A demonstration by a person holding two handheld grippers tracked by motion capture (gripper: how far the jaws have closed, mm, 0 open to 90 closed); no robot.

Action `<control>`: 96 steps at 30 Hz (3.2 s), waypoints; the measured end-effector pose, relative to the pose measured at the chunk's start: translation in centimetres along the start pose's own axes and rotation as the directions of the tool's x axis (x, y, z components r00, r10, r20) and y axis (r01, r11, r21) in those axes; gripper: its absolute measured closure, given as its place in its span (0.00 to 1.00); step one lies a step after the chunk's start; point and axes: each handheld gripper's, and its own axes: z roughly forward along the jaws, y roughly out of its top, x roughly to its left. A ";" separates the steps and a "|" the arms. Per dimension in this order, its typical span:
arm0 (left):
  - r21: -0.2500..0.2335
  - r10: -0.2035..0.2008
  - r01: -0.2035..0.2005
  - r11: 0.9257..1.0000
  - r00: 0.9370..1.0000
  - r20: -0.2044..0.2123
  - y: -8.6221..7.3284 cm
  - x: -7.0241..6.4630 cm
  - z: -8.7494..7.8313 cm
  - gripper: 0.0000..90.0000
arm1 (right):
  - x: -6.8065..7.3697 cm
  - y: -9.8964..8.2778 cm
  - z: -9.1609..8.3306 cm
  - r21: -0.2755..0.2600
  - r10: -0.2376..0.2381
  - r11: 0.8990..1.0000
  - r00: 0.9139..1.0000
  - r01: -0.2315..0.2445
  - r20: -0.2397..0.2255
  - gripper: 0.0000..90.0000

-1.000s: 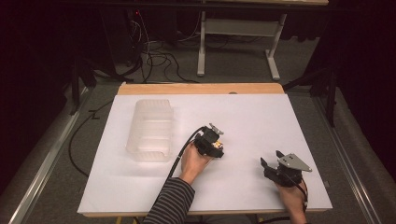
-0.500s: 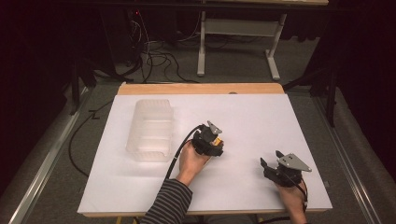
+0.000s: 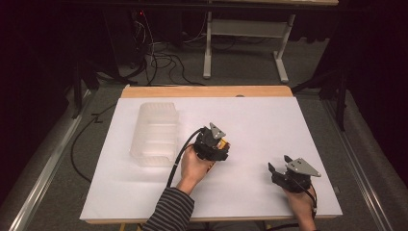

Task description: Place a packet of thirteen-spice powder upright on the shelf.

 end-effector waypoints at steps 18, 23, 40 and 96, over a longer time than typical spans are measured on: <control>-0.078 -0.027 0.025 0.997 0.999 -0.030 -0.1 0.8 -2.7 0.37 | 0.2 0.0 0.1 0.008 -0.014 1.000 1.000 0.014 0.001 0.37; -0.102 -0.052 0.049 0.994 0.998 -0.033 -0.1 1.4 -3.5 0.37 | 0.1 0.0 0.0 0.008 -0.005 1.000 1.000 0.005 0.003 0.37; -0.153 -0.086 0.074 0.985 0.994 -0.072 -0.5 2.9 -5.9 0.37 | 0.1 0.0 0.1 0.010 -0.010 1.000 1.000 0.010 0.003 0.37; -0.241 -0.231 0.174 0.955 0.944 -0.233 -4.1 8.8 -9.9 0.36 | 0.2 0.1 0.1 0.014 -0.021 1.000 1.000 0.021 0.009 0.37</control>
